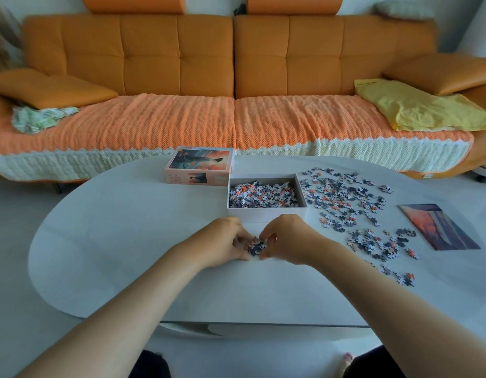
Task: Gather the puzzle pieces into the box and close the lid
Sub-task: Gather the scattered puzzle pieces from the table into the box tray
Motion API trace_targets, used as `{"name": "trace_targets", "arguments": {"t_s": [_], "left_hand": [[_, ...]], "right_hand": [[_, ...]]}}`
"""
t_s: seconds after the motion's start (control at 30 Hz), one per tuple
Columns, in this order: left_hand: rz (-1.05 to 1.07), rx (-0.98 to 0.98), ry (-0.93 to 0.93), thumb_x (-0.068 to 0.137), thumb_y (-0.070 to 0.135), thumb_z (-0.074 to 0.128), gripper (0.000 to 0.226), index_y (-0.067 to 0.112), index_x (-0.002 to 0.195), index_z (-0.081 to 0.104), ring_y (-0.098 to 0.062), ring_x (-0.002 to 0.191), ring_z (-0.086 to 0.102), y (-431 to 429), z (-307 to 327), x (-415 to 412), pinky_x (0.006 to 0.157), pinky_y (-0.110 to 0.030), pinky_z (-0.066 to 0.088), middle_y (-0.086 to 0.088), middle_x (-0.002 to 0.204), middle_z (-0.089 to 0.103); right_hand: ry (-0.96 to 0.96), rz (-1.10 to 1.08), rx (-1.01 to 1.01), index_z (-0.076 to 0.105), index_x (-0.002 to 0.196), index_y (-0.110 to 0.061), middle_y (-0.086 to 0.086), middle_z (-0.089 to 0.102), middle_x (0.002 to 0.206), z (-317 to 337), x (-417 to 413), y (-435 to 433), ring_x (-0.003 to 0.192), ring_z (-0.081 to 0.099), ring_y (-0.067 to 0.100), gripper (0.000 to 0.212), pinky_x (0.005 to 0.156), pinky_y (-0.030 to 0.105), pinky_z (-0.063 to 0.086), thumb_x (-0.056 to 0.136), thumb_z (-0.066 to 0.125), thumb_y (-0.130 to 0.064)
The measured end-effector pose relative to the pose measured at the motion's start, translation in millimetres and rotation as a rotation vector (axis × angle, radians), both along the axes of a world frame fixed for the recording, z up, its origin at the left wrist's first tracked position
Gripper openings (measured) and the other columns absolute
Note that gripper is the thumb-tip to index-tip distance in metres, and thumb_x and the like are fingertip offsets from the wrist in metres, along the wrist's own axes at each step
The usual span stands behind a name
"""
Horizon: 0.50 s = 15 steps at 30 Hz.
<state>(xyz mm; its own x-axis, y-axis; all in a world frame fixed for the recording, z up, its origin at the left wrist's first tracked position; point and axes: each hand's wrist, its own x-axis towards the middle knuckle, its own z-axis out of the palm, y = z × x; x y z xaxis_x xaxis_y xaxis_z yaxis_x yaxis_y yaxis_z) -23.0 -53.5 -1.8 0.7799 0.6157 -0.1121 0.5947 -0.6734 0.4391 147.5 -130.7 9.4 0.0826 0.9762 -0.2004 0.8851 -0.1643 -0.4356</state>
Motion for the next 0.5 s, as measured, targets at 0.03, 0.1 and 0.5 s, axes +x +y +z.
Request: {"name": "trace_targets", "arguments": {"t_s": [0.03, 0.1, 0.5], "left_hand": [[0.006, 0.002, -0.022, 0.078, 0.033, 0.078, 0.034, 0.028, 0.112, 0.072, -0.011, 0.084, 0.055, -2, 0, 2, 0.072, -0.023, 0.043, 0.007, 0.091, 0.053], [0.032, -0.005, -0.05, 0.078, 0.032, 0.078, 0.027, 0.026, 0.104, 0.076, -0.01, 0.081, 0.056, -5, 0, 5, 0.067, -0.022, 0.043, 0.008, 0.084, 0.057], [0.17, -0.04, -0.192, 0.073, 0.022, 0.081, 0.017, 0.02, 0.085, 0.068, -0.004, 0.072, 0.055, -15, -8, 5, 0.058, -0.008, 0.037, 0.01, 0.083, 0.063]], "right_hand": [[0.009, -0.009, 0.0, 0.076, 0.095, -0.015, 0.005, 0.07, 0.088, 0, -3, 1, 0.069, 0.058, 0.013, 0.03, 0.062, 0.028, 0.053, 0.072, 0.082, -0.033], [0.018, -0.033, -0.009, 0.076, 0.087, -0.01, 0.012, 0.07, 0.083, 1, -6, 2, 0.061, 0.054, 0.015, 0.027, 0.054, 0.029, 0.053, 0.071, 0.08, -0.03], [0.063, -0.06, 0.028, 0.075, 0.09, -0.016, -0.005, 0.061, 0.076, 4, -19, -3, 0.063, 0.057, 0.016, 0.017, 0.042, 0.015, 0.041, 0.074, 0.069, -0.017]]}}
